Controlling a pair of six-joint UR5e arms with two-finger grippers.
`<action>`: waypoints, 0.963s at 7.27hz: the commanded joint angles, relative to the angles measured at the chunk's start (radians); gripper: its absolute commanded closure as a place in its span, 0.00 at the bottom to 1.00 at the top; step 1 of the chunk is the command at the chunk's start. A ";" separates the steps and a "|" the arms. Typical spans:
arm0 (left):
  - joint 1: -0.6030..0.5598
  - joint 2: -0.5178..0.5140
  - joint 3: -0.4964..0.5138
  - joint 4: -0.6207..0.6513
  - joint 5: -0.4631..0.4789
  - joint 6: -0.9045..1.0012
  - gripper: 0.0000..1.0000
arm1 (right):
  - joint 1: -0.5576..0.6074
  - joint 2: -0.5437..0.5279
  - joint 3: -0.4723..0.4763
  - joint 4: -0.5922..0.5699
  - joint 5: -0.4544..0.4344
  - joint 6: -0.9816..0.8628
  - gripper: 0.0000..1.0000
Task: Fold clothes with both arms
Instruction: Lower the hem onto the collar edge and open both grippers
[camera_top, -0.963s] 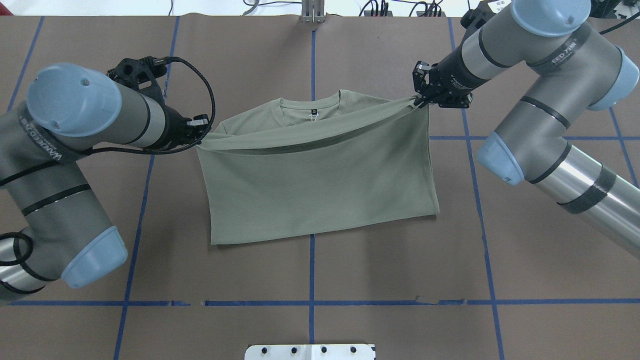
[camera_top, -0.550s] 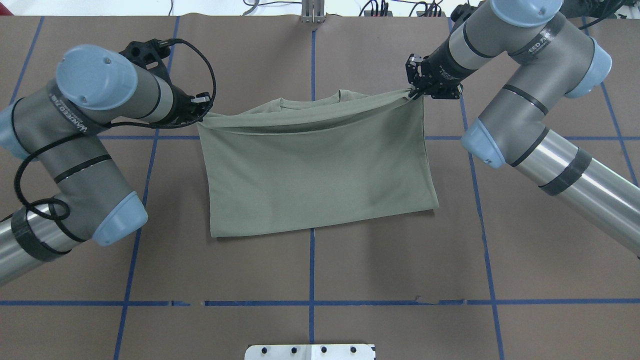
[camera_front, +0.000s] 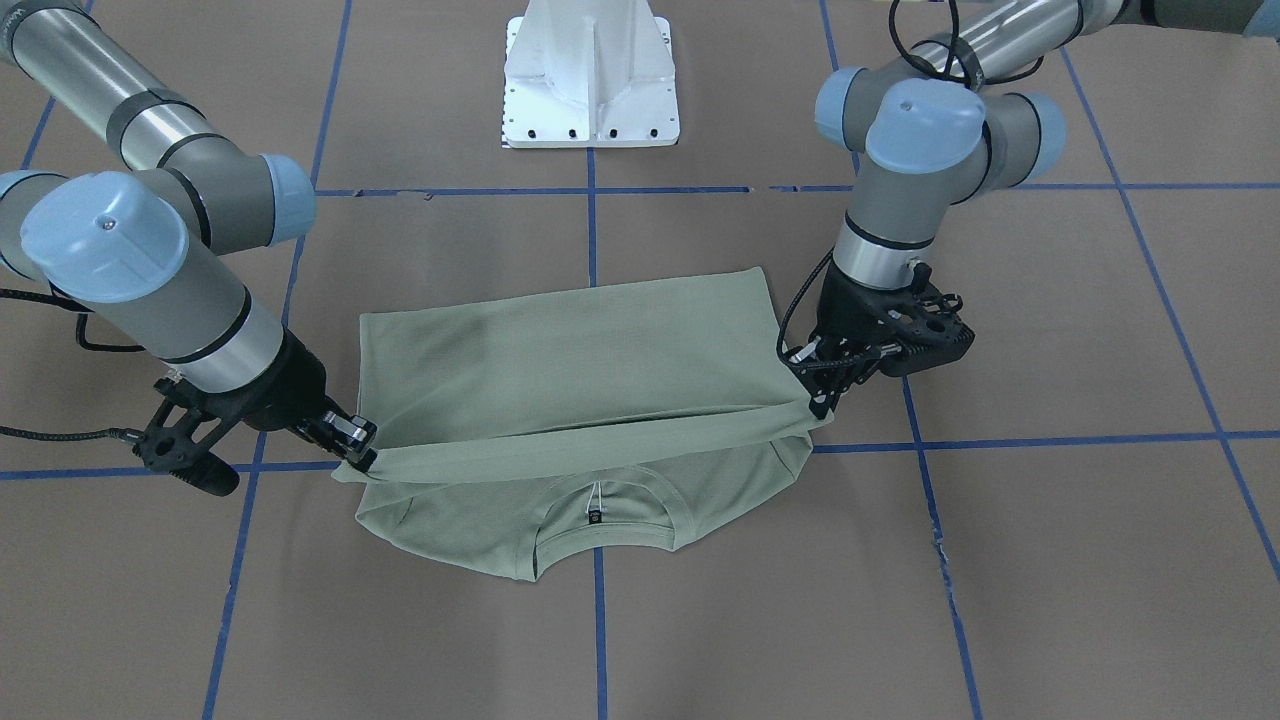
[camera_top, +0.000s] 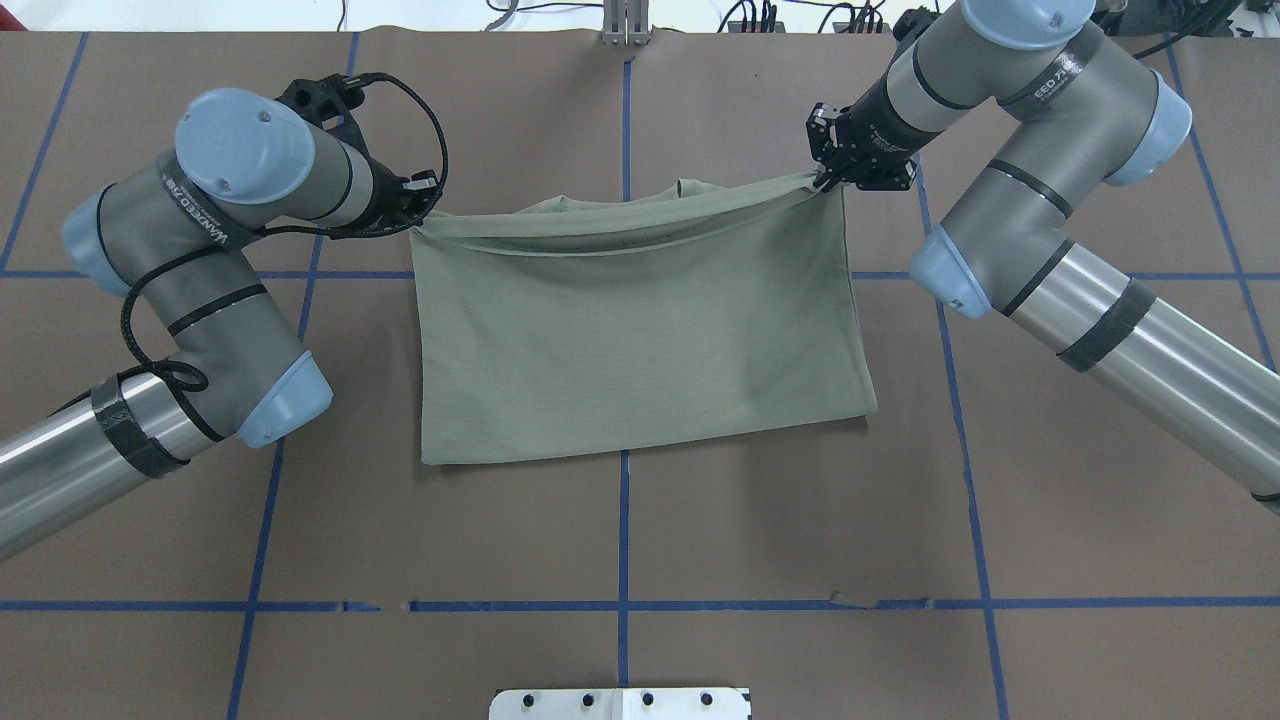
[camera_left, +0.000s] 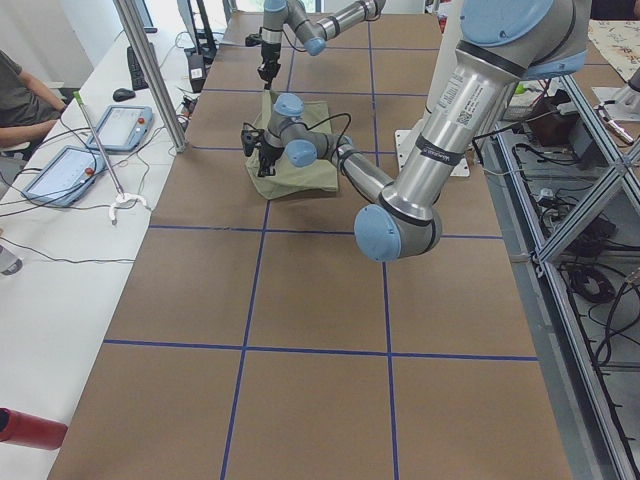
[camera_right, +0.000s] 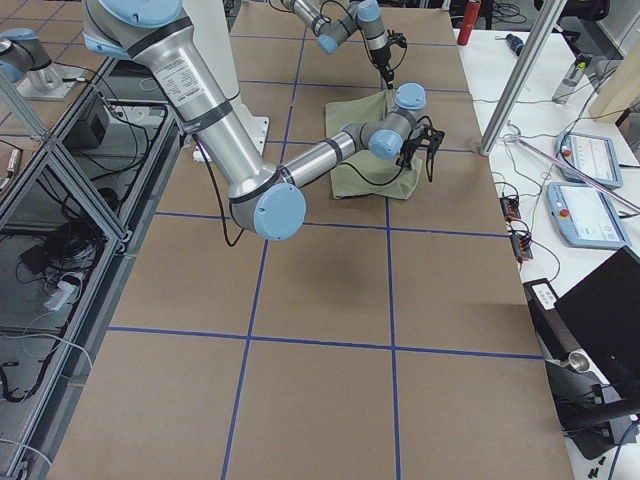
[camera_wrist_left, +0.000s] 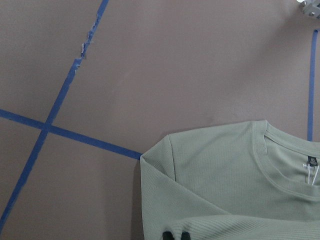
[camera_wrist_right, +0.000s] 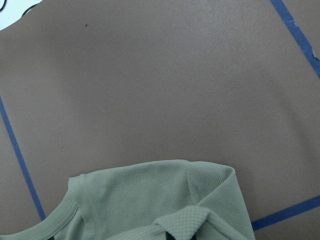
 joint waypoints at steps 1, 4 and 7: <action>-0.005 0.002 0.021 -0.007 0.005 0.002 1.00 | 0.003 0.004 -0.023 0.005 -0.002 -0.001 1.00; -0.004 -0.004 0.024 -0.007 0.025 -0.003 1.00 | 0.002 0.007 -0.035 0.004 -0.002 0.000 1.00; 0.000 -0.016 0.020 0.002 0.025 -0.006 1.00 | -0.018 0.036 -0.033 0.005 -0.002 -0.001 1.00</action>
